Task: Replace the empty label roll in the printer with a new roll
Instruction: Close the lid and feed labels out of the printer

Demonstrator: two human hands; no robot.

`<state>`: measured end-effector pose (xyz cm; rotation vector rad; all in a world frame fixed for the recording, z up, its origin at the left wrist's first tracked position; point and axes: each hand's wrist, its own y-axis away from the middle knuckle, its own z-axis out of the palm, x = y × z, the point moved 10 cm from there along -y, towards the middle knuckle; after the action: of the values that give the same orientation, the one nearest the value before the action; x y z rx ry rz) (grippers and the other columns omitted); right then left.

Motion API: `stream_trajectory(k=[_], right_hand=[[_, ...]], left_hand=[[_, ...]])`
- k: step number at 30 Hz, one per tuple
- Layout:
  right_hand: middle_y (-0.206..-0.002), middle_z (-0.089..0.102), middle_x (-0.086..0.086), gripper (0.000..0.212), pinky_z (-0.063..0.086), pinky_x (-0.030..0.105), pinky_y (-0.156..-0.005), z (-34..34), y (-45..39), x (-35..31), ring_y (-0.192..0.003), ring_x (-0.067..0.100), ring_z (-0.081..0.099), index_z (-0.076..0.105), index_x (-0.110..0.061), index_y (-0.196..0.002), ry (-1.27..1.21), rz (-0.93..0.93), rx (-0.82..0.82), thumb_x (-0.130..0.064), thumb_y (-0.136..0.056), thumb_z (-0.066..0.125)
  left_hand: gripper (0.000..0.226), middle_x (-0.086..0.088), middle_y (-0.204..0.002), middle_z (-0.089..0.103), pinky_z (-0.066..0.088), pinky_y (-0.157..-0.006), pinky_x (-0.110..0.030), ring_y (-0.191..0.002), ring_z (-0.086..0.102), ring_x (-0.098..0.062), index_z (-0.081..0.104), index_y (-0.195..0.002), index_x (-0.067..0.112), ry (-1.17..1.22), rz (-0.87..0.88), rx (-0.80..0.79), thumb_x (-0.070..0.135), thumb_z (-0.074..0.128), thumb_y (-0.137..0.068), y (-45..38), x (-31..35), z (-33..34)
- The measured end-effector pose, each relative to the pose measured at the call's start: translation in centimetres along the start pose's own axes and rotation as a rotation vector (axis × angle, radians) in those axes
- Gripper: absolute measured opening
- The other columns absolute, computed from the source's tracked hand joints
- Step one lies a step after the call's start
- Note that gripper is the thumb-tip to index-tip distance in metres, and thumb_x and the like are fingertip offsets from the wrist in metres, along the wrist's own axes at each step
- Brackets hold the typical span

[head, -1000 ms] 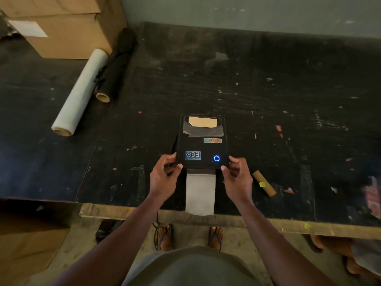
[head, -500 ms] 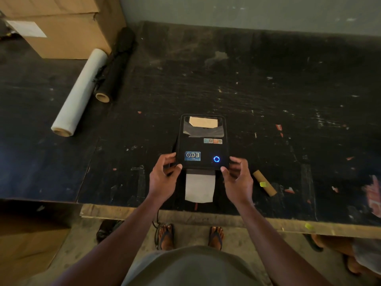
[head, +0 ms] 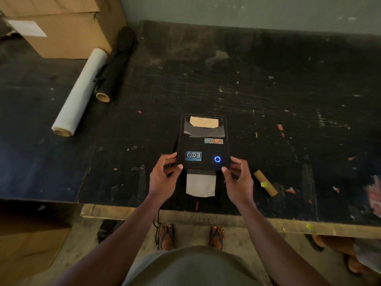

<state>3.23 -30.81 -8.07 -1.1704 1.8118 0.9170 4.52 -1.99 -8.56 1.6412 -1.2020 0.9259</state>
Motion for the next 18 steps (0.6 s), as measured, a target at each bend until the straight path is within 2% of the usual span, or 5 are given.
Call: stream_trajectory(k=[5,9,14,18], right_hand=[[-0.119,0.058,-0.016,0.048,0.057,0.025,-0.083,0.00,-0.14,0.28,-0.102,-0.008,0.059,0.052,-0.032,-0.136,0.012,0.009,-0.006,-0.026,-0.094,0.074],[-0.122,0.059,-0.015,0.048,0.057,0.026,-0.084,0.00,-0.17,0.30,-0.102,-0.009,0.059,0.052,-0.032,-0.136,0.020,0.010,-0.004,-0.027,-0.094,0.074],[-0.119,0.058,-0.017,0.048,0.055,0.024,-0.084,-0.01,-0.11,0.25,-0.102,-0.010,0.058,0.052,-0.032,-0.137,0.015,0.011,-0.016,-0.026,-0.094,0.073],[-0.115,0.057,-0.020,0.048,0.055,0.025,-0.086,-0.09,-0.02,0.10,-0.101,-0.011,0.058,0.052,-0.031,-0.137,0.013,0.013,-0.020,-0.026,-0.094,0.072]], left_hand=[[0.043,0.010,-0.134,0.066,0.064,-0.095,-0.042,-0.120,0.069,-0.015,0.056,-0.137,0.038,-0.015,0.002,0.009,0.023,0.072,-0.099,-0.04,-0.10,-0.04],[0.043,0.009,-0.133,0.067,0.063,-0.095,-0.044,-0.121,0.070,-0.015,0.058,-0.137,0.036,0.005,-0.007,0.012,0.023,0.072,-0.099,-0.10,-0.31,0.01],[0.044,0.011,-0.133,0.067,0.064,-0.093,-0.042,-0.118,0.070,-0.011,0.058,-0.138,0.037,-0.008,-0.004,0.012,0.026,0.072,-0.098,-0.13,-0.40,0.02],[0.044,0.007,-0.134,0.068,0.064,-0.092,-0.045,-0.117,0.072,-0.014,0.058,-0.139,0.034,-0.001,-0.001,0.014,0.026,0.073,-0.099,-0.15,-0.46,0.06]])
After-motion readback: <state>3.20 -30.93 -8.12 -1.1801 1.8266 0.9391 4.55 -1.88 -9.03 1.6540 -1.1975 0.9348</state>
